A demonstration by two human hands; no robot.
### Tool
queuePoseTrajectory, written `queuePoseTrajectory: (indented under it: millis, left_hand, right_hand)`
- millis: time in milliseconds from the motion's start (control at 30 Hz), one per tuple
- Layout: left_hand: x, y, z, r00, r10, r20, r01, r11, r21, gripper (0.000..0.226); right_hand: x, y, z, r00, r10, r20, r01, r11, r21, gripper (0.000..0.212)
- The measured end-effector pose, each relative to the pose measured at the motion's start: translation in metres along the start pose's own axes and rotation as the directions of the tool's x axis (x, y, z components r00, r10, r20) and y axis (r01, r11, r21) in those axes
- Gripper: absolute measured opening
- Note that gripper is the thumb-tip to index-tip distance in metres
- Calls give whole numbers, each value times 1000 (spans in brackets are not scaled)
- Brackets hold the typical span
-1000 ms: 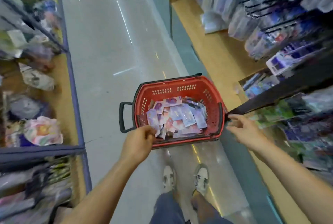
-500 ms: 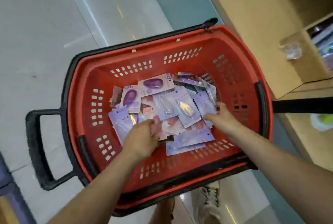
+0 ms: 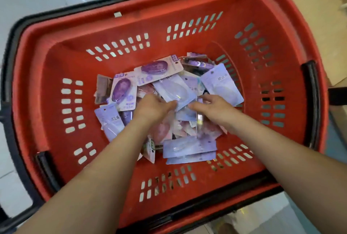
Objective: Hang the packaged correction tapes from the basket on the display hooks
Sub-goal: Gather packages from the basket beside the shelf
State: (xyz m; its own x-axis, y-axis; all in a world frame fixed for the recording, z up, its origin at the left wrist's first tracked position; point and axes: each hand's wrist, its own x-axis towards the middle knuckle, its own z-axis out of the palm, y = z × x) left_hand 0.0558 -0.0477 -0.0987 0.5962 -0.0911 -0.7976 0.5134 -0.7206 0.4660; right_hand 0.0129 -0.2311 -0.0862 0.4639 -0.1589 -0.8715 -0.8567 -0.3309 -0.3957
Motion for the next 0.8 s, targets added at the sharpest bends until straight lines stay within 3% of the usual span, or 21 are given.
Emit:
queuePoseTrajectory:
  millis: [100,167,267,367,467,633,667,800]
  left_hand:
    - [-13,10,2,993,98,66,-115,928,355,38]
    - [-23,17,13,983,173,59,-171,756,632,37]
    - [-21,23,29,983,172,67,-167,670,723,42]
    - [-9,23,37,990,137,21,-113,711,694,30]
    - [-5,18,39,991,129,-44,-82,822,564,29]
    - [-25,3,4,967,233,-105,-155,862,482,15]
    - [-32,0,-6,955,263,-139,-177,879,442,13]
    - [-69,-4,-40,906,318,-280,-268,942,202,22]
  right_hand:
    - [-6,-1,0,999,50,-19,-47,991,126,94]
    - [-7,3,-4,995,70,-69,-55,977,208,83]
    - [-10,10,-9,990,26,-141,3,978,206,67]
    - [-7,14,-8,976,-37,-213,59,993,100,74]
    - [-5,14,-11,984,14,-176,23,978,208,97]
    - [-6,23,-28,991,7,-134,27,968,248,125]
    - [-7,27,-30,992,-22,-123,55,960,274,122]
    - [-25,25,-33,986,-128,-103,156,926,344,73]
